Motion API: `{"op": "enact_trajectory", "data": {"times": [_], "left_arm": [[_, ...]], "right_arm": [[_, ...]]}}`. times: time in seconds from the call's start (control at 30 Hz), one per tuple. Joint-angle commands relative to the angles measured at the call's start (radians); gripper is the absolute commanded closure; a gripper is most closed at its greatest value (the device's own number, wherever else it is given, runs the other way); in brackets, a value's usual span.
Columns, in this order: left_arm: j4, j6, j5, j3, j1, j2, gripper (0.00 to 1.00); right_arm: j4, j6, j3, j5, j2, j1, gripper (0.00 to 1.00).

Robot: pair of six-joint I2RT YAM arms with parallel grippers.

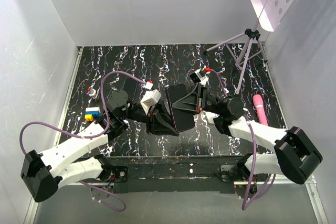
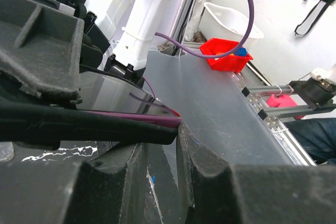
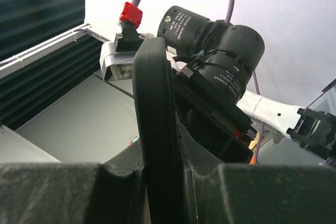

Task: Take the phone out of the phone case
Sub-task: Remove the phone case from the phone.

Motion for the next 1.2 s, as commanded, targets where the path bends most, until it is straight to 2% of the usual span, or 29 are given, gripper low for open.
{"op": "enact_trajectory", "data": {"times": [0.0,0.07,0.17,0.23,0.3,0.4,0.5,0.6,0.73,0.8,0.9,0.93,1.0,1.1,1.17], "left_arm": [[0.039,0.170,-0.199,-0.045,0.007,0.021,1.00],[-0.043,0.182,-0.306,-0.045,0.013,0.022,1.00],[-0.103,0.163,-0.391,-0.039,0.020,0.030,1.00],[-0.175,0.143,-0.486,-0.025,0.021,0.036,1.00],[-0.279,0.107,-0.639,-0.004,0.021,0.045,1.00],[-0.387,0.009,-0.751,0.015,0.038,0.073,1.00],[-0.427,-0.077,-0.759,-0.005,0.041,0.070,1.00],[-0.467,-0.159,-0.837,-0.055,0.041,0.036,1.00],[-0.521,-0.187,-0.864,-0.100,0.041,-0.019,1.00],[-0.516,-0.175,-0.792,-0.114,0.041,-0.051,0.90],[-0.522,-0.187,-0.733,-0.138,0.041,-0.126,0.55],[-0.519,-0.186,-0.704,-0.143,0.041,-0.152,0.47],[-0.503,-0.169,-0.651,-0.154,0.043,-0.217,0.38],[-0.405,-0.173,-0.552,-0.163,0.043,-0.327,0.29],[-0.363,-0.195,-0.531,-0.143,0.043,-0.362,0.16]], "right_arm": [[-0.078,0.175,0.050,0.099,-0.013,0.047,0.99],[-0.106,0.160,0.054,0.098,-0.034,0.047,0.99],[-0.173,0.113,0.057,0.104,-0.065,0.047,0.99],[-0.143,0.126,0.071,0.099,-0.050,0.047,0.99],[-0.124,0.130,0.091,0.095,-0.039,0.050,0.99],[-0.166,0.089,0.088,0.113,-0.068,0.050,0.99],[-0.216,0.040,0.099,0.116,-0.091,0.049,0.99],[-0.216,0.011,0.108,0.124,-0.103,0.046,0.99],[-0.296,-0.067,0.119,0.118,-0.149,0.023,0.99],[-0.382,-0.127,0.116,0.112,-0.177,0.001,0.99],[-0.439,-0.184,0.103,0.108,-0.211,-0.025,0.99],[-0.459,-0.202,0.105,0.101,-0.218,-0.036,0.99],[-0.521,-0.262,0.119,0.084,-0.238,-0.049,0.99],[-0.733,-0.423,0.161,0.059,-0.287,-0.062,0.99],[-0.891,-0.550,0.212,0.055,-0.322,-0.062,0.99]]}}
